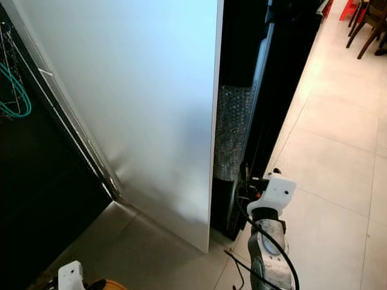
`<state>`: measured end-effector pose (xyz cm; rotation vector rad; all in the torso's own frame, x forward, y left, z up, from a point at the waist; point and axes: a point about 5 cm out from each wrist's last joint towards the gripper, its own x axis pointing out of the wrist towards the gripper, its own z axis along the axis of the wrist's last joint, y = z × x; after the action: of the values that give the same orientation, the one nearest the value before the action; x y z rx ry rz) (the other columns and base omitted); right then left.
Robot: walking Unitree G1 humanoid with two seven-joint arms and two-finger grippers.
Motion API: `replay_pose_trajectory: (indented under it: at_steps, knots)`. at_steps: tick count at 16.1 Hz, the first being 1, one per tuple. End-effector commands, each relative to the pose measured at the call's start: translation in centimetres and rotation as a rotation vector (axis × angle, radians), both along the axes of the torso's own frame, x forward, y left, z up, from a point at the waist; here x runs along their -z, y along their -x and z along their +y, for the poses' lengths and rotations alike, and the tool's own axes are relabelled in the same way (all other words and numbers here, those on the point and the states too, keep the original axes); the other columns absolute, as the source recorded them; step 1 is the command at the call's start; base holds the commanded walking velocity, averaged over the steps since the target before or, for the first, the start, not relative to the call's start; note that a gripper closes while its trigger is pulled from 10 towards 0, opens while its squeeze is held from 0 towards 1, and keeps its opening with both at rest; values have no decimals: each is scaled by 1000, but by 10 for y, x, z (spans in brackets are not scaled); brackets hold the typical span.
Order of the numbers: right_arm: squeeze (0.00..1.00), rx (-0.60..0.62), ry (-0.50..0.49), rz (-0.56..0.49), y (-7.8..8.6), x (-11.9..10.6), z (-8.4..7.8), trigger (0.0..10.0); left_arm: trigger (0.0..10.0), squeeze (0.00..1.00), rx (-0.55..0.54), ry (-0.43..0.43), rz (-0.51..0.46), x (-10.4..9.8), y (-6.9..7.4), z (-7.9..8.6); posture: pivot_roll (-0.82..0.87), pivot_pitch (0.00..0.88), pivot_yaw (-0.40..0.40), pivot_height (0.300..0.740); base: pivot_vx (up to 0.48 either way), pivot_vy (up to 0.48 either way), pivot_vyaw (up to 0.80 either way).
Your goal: Restocking fridge
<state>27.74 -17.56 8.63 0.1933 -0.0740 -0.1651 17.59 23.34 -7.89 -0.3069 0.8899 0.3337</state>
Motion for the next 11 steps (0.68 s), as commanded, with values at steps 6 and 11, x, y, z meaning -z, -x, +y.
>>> replay_pose_trajectory:
  at_steps: [6,11]
  knots:
    - [0,97,14,12,-1,-7,-13,10000,10000,0,-1,-1,-47,-6,-10,5,-57,0,57,740,0,0,0]
    - [0,76,11,15,-7,-12,-3,10000,10000,0,0,8,-40,-4,-10,-2,-65,0,47,740,151,0,0]
